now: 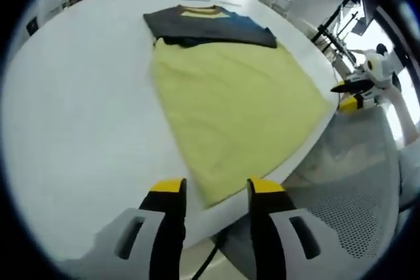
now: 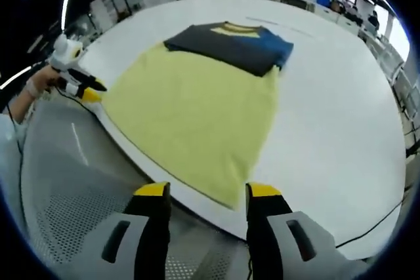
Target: Fold the garment on the visible template until the final outline fits inside the template.
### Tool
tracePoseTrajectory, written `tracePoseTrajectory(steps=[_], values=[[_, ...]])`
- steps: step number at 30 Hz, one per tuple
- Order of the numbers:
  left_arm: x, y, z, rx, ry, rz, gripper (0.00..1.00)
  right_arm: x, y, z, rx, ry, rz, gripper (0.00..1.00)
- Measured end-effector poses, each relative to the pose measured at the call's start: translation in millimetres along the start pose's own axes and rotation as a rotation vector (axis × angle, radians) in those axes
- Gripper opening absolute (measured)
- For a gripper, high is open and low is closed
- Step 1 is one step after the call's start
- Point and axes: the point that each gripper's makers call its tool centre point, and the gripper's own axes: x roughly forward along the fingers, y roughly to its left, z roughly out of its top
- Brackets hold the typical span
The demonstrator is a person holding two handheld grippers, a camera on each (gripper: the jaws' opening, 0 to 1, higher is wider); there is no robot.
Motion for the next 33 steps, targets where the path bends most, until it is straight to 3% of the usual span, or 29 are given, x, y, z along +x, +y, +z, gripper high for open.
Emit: tracePoseTrajectory(steps=[21,33], values=[[1.7,6.9,-5.4,0.046,0.066,0.058,0.13,11.2,-10.1,-12.7,0.035,0.038,-0.017,0.39],[3.8,6.0,-8.6,0.063,0.096,0.049,0.05,19.0,-13.5,-17.8,0.065,0.048,-0.024,0.37]])
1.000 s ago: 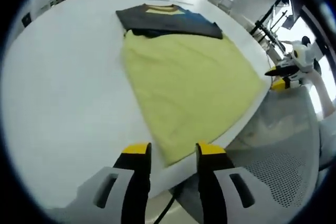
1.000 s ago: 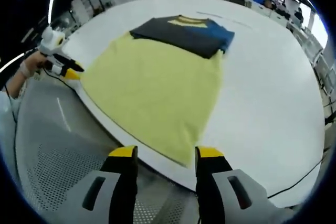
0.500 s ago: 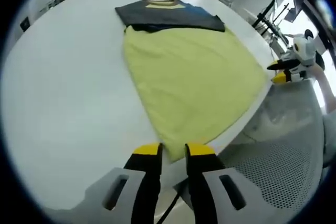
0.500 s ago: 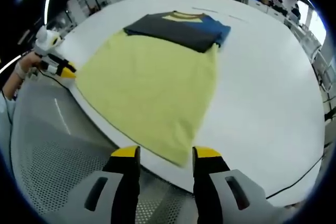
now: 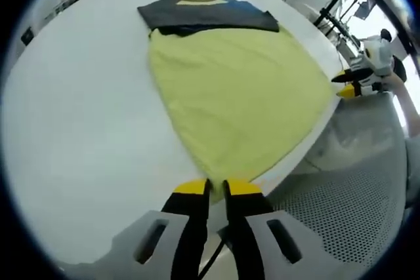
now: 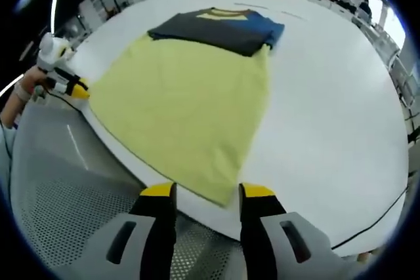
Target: Fold the garment on the visible template until the final outline fits inside the template.
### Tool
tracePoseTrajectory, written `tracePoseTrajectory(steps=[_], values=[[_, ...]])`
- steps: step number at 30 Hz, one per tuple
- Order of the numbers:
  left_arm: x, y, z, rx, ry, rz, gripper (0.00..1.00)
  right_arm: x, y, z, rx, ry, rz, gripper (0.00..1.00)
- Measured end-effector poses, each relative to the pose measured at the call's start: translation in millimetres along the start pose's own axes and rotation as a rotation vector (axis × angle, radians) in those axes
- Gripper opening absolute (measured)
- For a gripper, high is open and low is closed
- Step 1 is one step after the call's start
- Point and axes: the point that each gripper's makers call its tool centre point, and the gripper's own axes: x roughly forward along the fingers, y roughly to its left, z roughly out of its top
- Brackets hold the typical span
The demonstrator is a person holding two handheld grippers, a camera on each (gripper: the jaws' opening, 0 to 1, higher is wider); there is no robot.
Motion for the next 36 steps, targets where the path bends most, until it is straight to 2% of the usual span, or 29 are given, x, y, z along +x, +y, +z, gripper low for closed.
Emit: tracePoseTrajectory(steps=[8,9,12,13,20,23,28,32,36], values=[[-0.6,0.2,-0.9,0.000,0.005,0.005,0.04,0.0,-6.1,-1.1,0.040,-0.001,-0.022,0.36],[-0.6,-0.1,-0.9,0.000,0.005,0.004,0.04,-0.2,-7.9,-0.7,0.061,-0.005,-0.032,0.37],[-0.8,-0.5,-1.1,0.001,0.004,0.006,0.04,-2.0,-15.6,-1.4,0.054,-0.004,-0.075,0.43],[-0.7,-0.5,-1.1,0.001,0.004,0.006,0.04,-3.1,-19.6,1.4,0.044,-0.025,-0.097,0.44],[-1.0,1.1,-1.5,-0.003,0.004,0.002,0.04,-1.5,-22.5,-3.8,0.094,0.000,-0.088,0.41],[-0.7,0.5,-1.4,-0.001,0.006,0.003,0.04,-1.4,-19.7,-4.2,0.084,0.011,-0.082,0.41],[-0.7,0.3,-1.4,0.000,0.010,0.003,0.03,0.9,-9.9,-4.4,0.056,0.021,-0.063,0.34],[-0.7,0.3,-1.4,-0.003,0.009,0.004,0.03,-0.2,-14.4,-6.6,0.030,0.029,-0.086,0.22],[-0.7,-0.1,-1.5,-0.001,0.010,0.008,0.03,0.1,-14.1,-8.1,-0.002,0.044,-0.093,0.17]])
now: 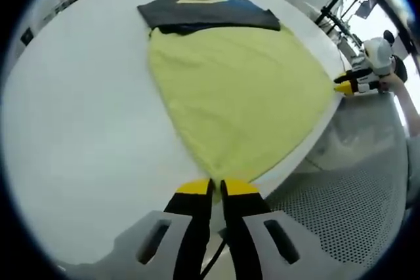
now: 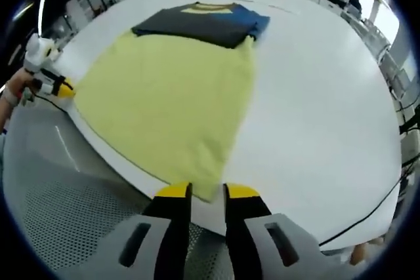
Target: Fold the garment on the visible template until the final outline fits inside the template.
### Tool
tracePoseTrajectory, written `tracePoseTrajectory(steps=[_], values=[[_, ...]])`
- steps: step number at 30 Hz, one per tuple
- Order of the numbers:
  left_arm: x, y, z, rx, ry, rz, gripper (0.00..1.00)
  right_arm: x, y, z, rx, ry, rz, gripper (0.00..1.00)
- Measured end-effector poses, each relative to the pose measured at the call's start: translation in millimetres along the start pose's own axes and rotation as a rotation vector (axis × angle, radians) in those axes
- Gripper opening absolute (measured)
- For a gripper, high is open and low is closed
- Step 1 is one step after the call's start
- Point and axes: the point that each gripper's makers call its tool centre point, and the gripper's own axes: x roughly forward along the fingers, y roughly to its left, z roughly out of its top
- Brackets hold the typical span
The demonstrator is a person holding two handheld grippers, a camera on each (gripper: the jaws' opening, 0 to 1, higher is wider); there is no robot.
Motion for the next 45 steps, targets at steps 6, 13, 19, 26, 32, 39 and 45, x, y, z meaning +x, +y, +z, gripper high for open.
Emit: tracePoseTrajectory(steps=[6,13,19,26,32,39,45], values=[[0.5,-1.7,-0.1,0.005,0.008,0.000,0.01,0.2,1.5,-0.5,-0.024,0.003,0.007,0.10],[0.5,-1.8,0.5,0.003,0.007,-0.004,0.01,1.1,6.0,0.0,-0.027,-0.006,0.042,0.05],[0.8,-2.1,1.0,0.006,0.013,-0.005,0.01,1.4,6.0,-0.2,0.012,0.018,0.045,0.04],[0.8,-1.7,1.2,-0.003,0.011,-0.006,0.00,2.0,6.2,-0.3,0.001,0.035,0.051,0.04],[0.9,-2.6,1.2,-0.012,0.003,-0.007,0.00,2.1,7.3,-0.5,-0.043,0.053,0.046,0.03],[0.6,-2.9,1.0,-0.010,0.001,-0.006,0.00,0.8,6.0,-1.4,-0.014,0.004,0.072,0.03],[-5.3,-4.5,1.1,-0.016,-0.009,-0.013,0.00,-1.9,5.8,-2.3,0.029,-0.014,0.077,0.03]])
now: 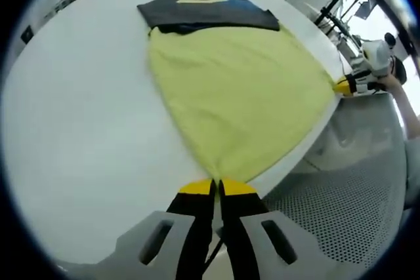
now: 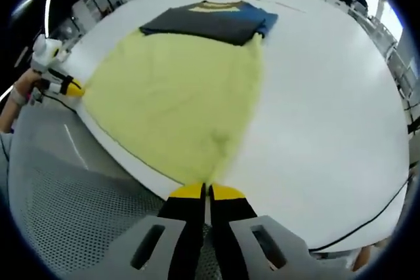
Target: Fold the garment on the visible template until the final outline fits inside the template.
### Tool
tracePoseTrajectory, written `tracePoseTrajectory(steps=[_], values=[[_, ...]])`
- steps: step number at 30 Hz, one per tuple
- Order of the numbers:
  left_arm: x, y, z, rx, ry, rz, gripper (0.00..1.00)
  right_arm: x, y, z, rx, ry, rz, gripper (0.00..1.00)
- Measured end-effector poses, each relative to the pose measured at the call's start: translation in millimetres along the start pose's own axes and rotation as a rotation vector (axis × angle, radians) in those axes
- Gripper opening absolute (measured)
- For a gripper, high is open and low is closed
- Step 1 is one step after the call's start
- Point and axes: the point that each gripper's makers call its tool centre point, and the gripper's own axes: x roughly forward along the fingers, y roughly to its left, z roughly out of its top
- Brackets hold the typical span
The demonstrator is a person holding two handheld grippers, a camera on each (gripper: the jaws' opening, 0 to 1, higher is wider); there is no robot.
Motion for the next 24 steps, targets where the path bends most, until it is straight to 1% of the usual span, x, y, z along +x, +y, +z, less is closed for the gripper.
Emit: tracePoseTrajectory(steps=[4,12,16,24], values=[[-5.7,-1.4,2.3,0.007,-0.008,0.002,0.00,-5.9,3.0,2.6,-0.013,-0.010,0.000,0.03],[-13.0,-5.6,3.9,0.019,-0.011,0.000,0.00,-17.4,5.4,7.9,0.010,-0.049,0.014,0.03],[-15.7,-5.9,3.6,0.023,-0.014,-0.003,0.00,-19.4,7.2,7.8,0.029,-0.050,0.020,0.03],[-24.9,-6.4,5.8,0.028,-0.029,-0.001,0.00,-26.0,10.8,10.5,0.017,-0.053,0.019,0.03]])
